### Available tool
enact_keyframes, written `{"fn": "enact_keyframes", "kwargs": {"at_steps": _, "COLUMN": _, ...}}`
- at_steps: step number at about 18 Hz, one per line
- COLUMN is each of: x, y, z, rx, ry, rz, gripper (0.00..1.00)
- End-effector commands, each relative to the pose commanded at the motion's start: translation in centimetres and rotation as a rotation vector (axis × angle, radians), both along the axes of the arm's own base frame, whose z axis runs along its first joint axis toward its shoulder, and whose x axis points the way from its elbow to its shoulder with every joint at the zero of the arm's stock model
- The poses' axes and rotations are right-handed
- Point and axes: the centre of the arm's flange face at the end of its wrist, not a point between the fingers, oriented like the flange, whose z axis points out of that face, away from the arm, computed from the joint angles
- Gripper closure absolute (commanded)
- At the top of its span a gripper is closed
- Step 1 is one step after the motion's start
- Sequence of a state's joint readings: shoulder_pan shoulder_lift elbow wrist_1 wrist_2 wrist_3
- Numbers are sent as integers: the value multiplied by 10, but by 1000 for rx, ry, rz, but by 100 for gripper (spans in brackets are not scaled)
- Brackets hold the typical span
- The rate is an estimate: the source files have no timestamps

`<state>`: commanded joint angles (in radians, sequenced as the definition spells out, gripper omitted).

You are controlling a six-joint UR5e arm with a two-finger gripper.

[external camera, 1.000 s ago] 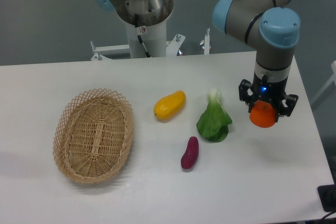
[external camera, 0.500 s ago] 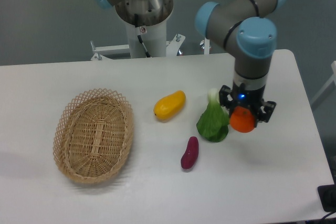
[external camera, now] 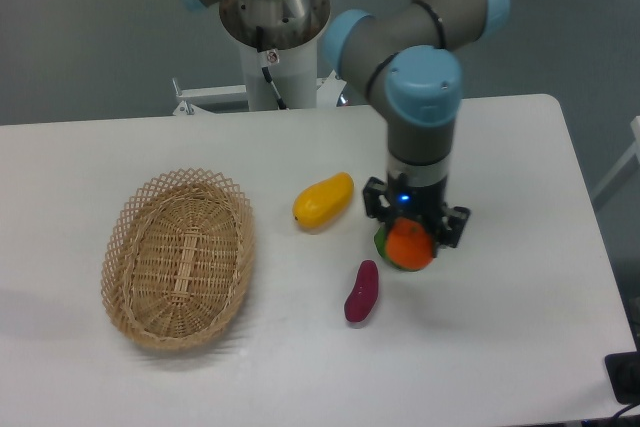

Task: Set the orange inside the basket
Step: 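Carry the held orange with the gripper past the bok choy, then move the orange over the wicker basket and lower it inside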

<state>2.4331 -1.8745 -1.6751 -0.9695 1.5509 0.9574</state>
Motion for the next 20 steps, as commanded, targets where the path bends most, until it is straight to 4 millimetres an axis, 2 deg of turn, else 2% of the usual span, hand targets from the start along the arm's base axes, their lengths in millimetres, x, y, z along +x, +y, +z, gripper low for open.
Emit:
{"fn": "enact_keyframes", "kwargs": {"at_steps": 4, "x": 48, "y": 34, "z": -6, "rx": 5, "ry": -16, "rz": -12, "gripper": 38}}
{"fn": "enact_keyframes", "kwargs": {"at_steps": 6, "x": 86, "y": 55, "z": -8, "rx": 8, "ry": -23, "rz": -29, "gripper": 37}}
{"fn": "enact_keyframes", "kwargs": {"at_steps": 9, "x": 125, "y": 74, "z": -8, "rx": 10, "ry": -26, "rz": -75, "gripper": 36}}
{"fn": "enact_keyframes", "kwargs": {"at_steps": 11, "x": 148, "y": 81, "z": -10, "rx": 4, "ry": -29, "rz": -106, "gripper": 36}}
{"fn": "enact_keyframes", "kwargs": {"at_steps": 12, "x": 167, "y": 86, "z": -13, "rx": 2, "ry": -35, "rz": -117, "gripper": 36}}
{"fn": "enact_keyframes", "kwargs": {"at_steps": 13, "x": 183, "y": 91, "z": -19, "rx": 3, "ry": -40, "rz": -113, "gripper": 36}}
{"fn": "enact_keyframes", "kwargs": {"at_steps": 16, "x": 216, "y": 99, "z": -41, "rx": 18, "ry": -47, "rz": -91, "gripper": 37}}
{"fn": "enact_keyframes", "kwargs": {"at_steps": 17, "x": 226, "y": 100, "z": -51, "rx": 10, "ry": -53, "rz": -96, "gripper": 37}}
{"fn": "enact_keyframes", "kwargs": {"at_steps": 20, "x": 244, "y": 99, "z": -60, "rx": -5, "ry": -61, "rz": -117, "gripper": 37}}
